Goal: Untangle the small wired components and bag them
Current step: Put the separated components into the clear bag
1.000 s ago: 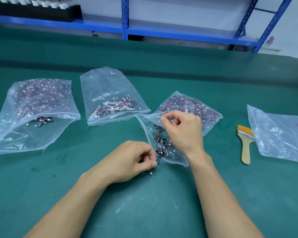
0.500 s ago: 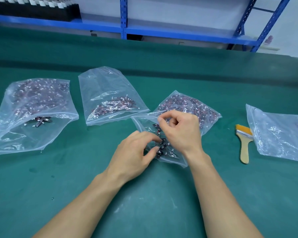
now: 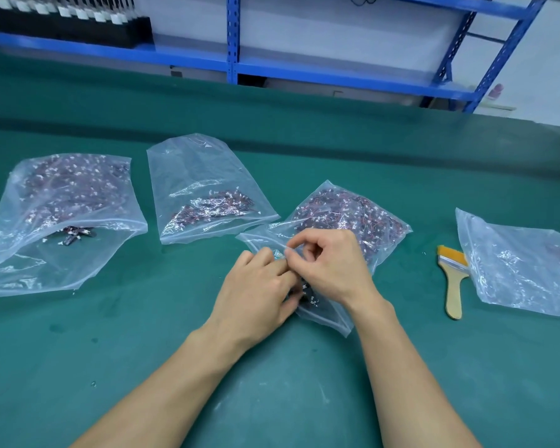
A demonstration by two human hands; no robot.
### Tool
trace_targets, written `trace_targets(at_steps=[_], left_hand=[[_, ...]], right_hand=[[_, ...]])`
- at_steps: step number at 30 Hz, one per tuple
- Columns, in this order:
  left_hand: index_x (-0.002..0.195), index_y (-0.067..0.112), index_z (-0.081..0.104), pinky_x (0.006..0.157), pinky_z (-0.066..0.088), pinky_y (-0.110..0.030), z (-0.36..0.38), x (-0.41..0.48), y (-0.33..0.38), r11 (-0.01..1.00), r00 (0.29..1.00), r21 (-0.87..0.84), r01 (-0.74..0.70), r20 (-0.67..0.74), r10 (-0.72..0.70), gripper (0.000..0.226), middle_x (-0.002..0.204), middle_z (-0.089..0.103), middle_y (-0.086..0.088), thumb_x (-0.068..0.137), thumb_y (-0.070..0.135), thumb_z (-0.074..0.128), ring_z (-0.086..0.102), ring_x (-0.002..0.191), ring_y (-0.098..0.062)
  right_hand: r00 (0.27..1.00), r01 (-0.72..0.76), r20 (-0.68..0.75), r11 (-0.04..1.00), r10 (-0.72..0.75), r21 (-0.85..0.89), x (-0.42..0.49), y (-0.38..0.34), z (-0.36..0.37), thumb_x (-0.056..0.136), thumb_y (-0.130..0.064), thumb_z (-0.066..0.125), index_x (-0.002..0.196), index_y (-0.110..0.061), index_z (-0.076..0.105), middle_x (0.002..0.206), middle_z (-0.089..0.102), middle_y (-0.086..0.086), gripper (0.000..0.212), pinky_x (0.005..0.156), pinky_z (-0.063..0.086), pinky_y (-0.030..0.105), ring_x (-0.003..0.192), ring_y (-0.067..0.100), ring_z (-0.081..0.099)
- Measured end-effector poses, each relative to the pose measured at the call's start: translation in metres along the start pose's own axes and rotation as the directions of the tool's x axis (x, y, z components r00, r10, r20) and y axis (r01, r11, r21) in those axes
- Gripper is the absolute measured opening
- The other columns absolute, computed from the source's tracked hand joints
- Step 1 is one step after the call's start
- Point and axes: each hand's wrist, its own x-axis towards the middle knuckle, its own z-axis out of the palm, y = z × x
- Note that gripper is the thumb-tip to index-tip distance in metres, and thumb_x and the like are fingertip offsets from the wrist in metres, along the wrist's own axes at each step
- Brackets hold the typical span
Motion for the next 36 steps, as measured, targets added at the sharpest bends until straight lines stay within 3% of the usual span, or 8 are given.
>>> trace_targets(at_steps=[4,7,12,18,23,28,32,36], left_hand=[[0.082,0.02,0.07,0.064,0.044,-0.039,0.005,0.004,0.004,0.999,0.998,0.037,0.033,-0.062,-0.031,0.011,0.078,0.065,0.004,0.084,0.031,0.074,0.055,0.076,-0.026],[0.084,0.022,0.068,0.073,0.044,-0.04,0.004,0.003,0.003,0.999,0.997,0.041,0.019,-0.08,-0.016,0.016,0.081,0.064,0.006,0.089,0.037,0.065,0.055,0.081,-0.024],[0.086,0.027,0.069,0.094,0.039,-0.038,0.003,0.0,0.004,0.988,0.983,-0.023,-0.15,0.104,0.152,0.036,0.087,0.065,0.011,0.098,0.048,0.042,0.053,0.093,-0.021],[0.117,0.025,0.065,0.105,0.037,-0.037,0.009,0.001,0.004,0.995,0.968,-0.072,-0.068,0.238,0.083,0.043,0.12,0.063,0.004,0.095,0.053,0.04,0.052,0.111,-0.023],[0.137,0.021,0.051,0.123,0.017,-0.046,0.013,-0.002,0.003,0.995,0.958,-0.092,-0.038,0.279,0.063,0.054,0.15,0.043,-0.002,0.095,0.055,0.043,0.032,0.142,-0.026],[0.117,0.022,0.06,0.104,0.04,-0.038,0.01,0.0,0.003,0.994,0.975,-0.107,0.008,0.221,0.016,0.039,0.125,0.056,-0.003,0.089,0.049,0.057,0.048,0.115,-0.026],[0.116,0.024,0.061,0.109,0.032,-0.036,0.013,-0.001,0.003,0.994,0.965,-0.105,0.007,0.261,0.021,0.039,0.122,0.057,0.0,0.092,0.053,0.049,0.046,0.113,-0.024],[0.127,0.023,0.057,0.119,0.021,-0.037,0.015,-0.005,0.002,0.994,0.965,-0.109,-0.025,0.255,0.053,0.047,0.135,0.053,0.0,0.094,0.054,0.044,0.043,0.125,-0.024]], right_hand=[[0.997,0.002,-0.073,0.999,0.001,0.04,0.001,0.001,0.0,0.08,-0.026,0.071,0.073,-0.027,0.073,0.046,0.046,-0.013,0.007,0.055,0.042,0.023,0.047,0.008,0.046],[0.994,-0.013,-0.105,0.998,0.019,0.058,0.002,0.0,0.0,0.08,-0.028,0.071,0.072,-0.028,0.073,0.046,0.046,-0.012,0.008,0.054,0.041,0.022,0.046,0.008,0.044],[0.992,-0.017,-0.122,0.999,0.021,0.03,0.002,0.001,0.0,0.082,-0.025,0.073,0.073,-0.025,0.073,0.045,0.044,-0.011,0.009,0.055,0.046,0.029,0.046,0.009,0.042],[0.993,0.001,-0.122,0.999,0.006,0.051,0.001,-0.003,0.002,0.08,-0.026,0.072,0.07,-0.03,0.07,0.045,0.043,-0.01,0.012,0.054,0.044,0.026,0.046,0.008,0.042],[0.994,-0.004,-0.11,0.997,0.012,0.077,-0.001,-0.004,0.004,0.08,-0.026,0.072,0.07,-0.025,0.072,0.044,0.041,-0.011,0.01,0.053,0.038,0.019,0.045,0.008,0.04],[0.993,-0.017,-0.113,0.997,0.026,0.074,0.0,-0.003,0.004,0.081,-0.024,0.074,0.071,-0.026,0.072,0.043,0.04,-0.01,0.011,0.054,0.04,0.022,0.045,0.009,0.04],[0.994,0.01,-0.108,0.997,-0.002,0.075,-0.002,-0.004,0.004,0.08,-0.025,0.075,0.07,-0.024,0.072,0.043,0.037,-0.01,0.01,0.053,0.039,0.023,0.044,0.009,0.038],[0.993,-0.018,-0.11,0.991,0.033,0.13,-0.001,-0.004,0.004,0.084,-0.05,0.066,0.072,-0.025,0.07,0.053,0.05,-0.006,0.028,0.058,0.046,0.032,0.052,0.011,0.048]])
